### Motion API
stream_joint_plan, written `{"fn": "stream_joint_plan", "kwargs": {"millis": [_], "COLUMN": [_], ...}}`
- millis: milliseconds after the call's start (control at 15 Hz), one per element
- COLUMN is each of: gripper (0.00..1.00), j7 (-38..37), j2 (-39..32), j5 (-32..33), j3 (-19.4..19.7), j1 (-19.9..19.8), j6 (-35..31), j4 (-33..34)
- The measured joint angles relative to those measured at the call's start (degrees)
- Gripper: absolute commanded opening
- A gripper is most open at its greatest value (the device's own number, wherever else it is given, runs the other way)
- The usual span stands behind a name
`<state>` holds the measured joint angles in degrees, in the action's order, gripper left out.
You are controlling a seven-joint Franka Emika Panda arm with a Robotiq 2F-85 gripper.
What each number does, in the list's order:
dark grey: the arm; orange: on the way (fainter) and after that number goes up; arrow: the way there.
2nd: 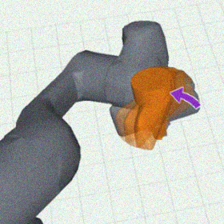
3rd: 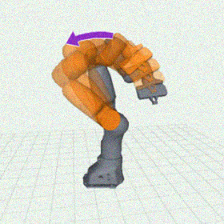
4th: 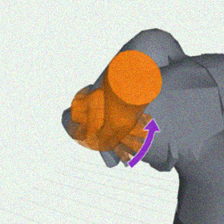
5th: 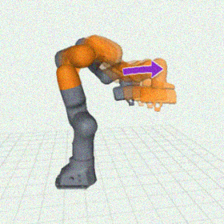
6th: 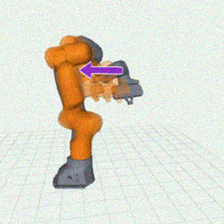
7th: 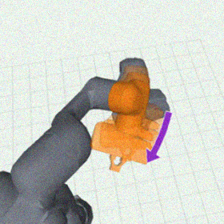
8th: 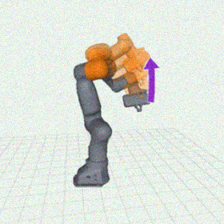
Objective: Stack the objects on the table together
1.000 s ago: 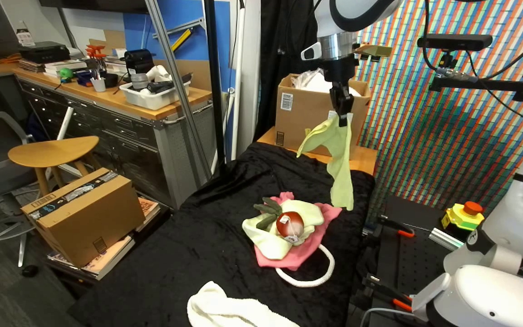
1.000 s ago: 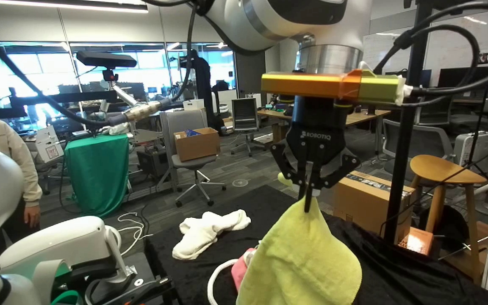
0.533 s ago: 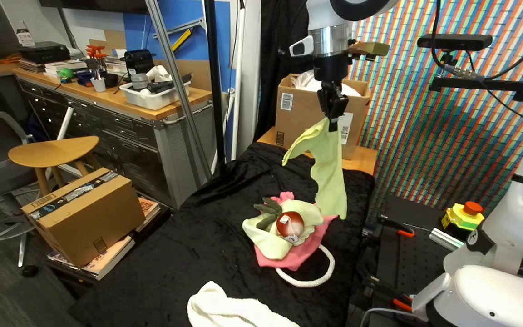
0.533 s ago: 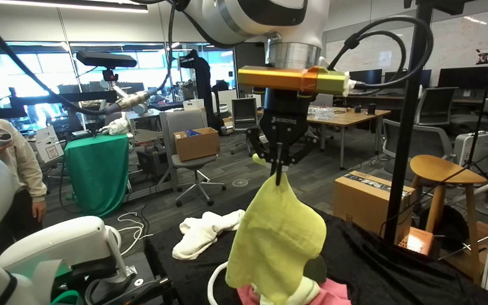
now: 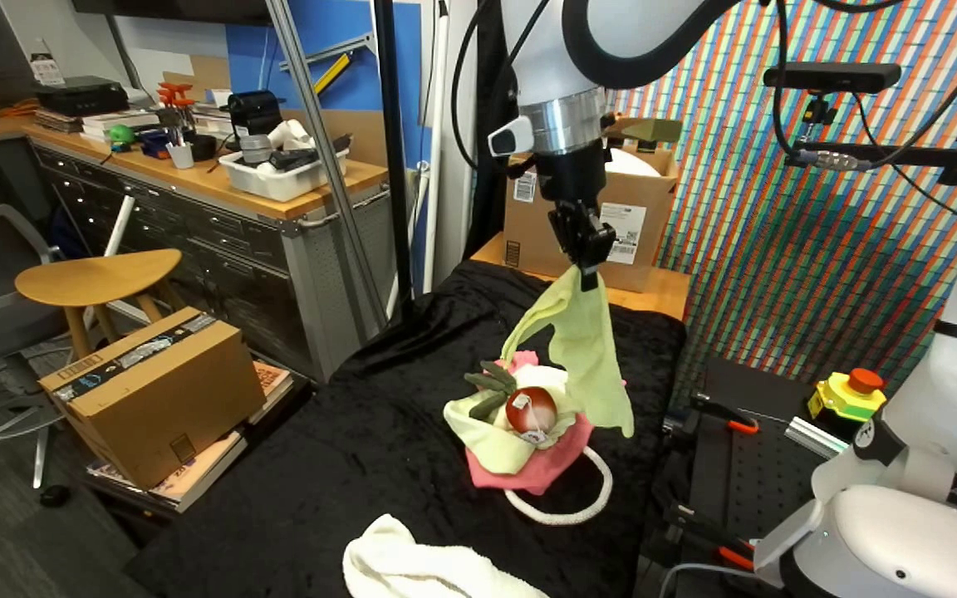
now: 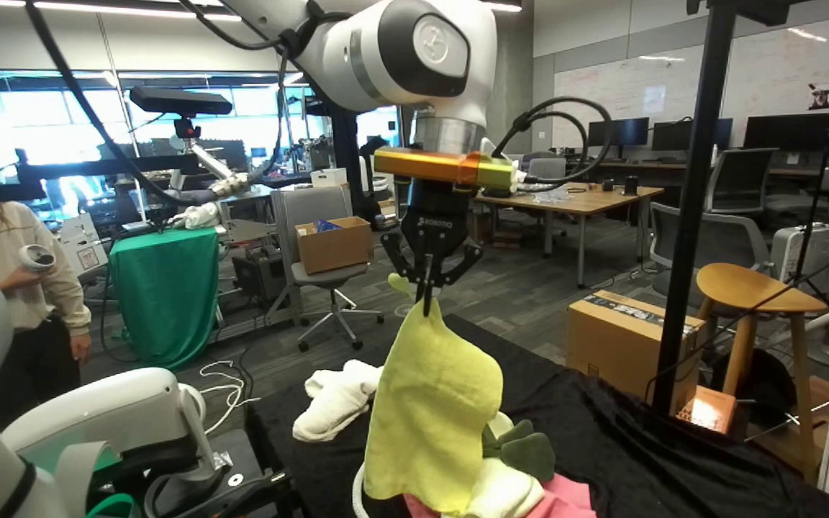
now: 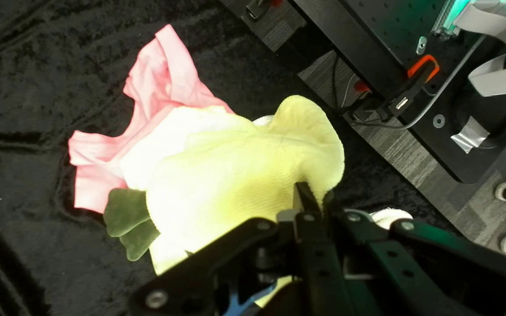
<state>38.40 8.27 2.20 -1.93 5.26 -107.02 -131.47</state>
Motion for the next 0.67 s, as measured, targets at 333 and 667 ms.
{"fn": "stream_joint_plan", "kwargs": {"millis": [333,667], "gripper": [0.05,0.05], "j7": [-8.7,-20.3], "j2": [-9.3,-20.5], "j5": [0.1,3.7], "j3": [-2.9,-4.1], "j1": [1.5,2.1], "j6": [-10.2,-16.3], "j4": [1.0,5.2]}}
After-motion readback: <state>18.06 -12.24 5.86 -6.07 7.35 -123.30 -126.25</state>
